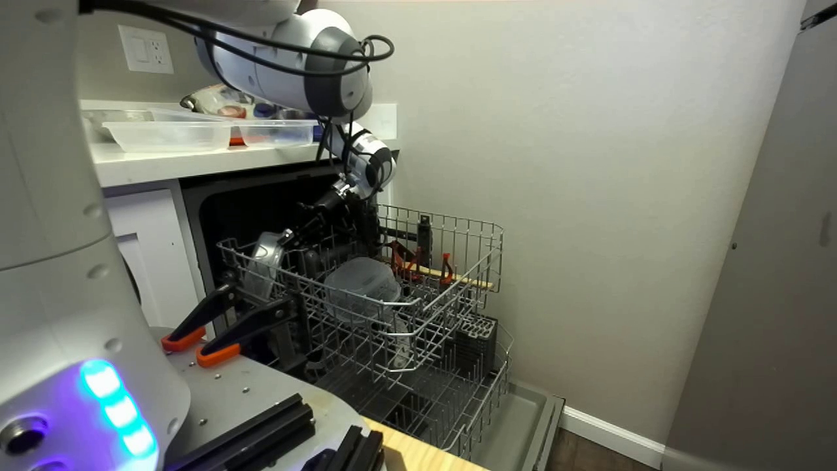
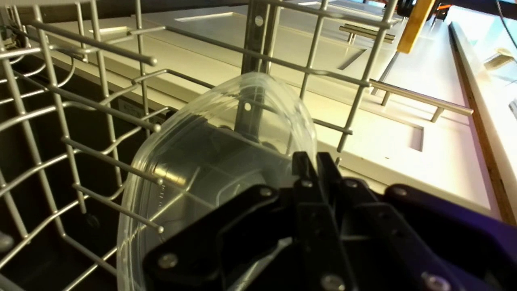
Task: Take out the bowl from the dishwashing rack
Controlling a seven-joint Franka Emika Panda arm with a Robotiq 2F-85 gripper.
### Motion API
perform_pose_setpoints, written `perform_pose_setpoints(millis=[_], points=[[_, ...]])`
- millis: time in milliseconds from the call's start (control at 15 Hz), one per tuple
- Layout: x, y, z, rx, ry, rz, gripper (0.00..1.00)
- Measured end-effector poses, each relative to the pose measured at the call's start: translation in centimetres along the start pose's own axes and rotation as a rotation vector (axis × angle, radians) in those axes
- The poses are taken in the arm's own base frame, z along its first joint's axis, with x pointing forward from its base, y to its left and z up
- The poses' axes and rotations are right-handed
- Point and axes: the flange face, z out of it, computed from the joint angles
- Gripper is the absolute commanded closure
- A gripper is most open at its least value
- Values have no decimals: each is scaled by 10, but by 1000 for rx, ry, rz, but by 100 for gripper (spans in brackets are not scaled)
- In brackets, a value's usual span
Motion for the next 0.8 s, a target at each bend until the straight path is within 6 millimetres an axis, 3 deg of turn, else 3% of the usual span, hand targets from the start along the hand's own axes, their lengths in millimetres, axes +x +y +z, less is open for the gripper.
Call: perform_pose_setpoints(millis=[400,800], points=[[-15,2,-14,-9,48,13,97],[-50,8,-49,-60,163,58,97]])
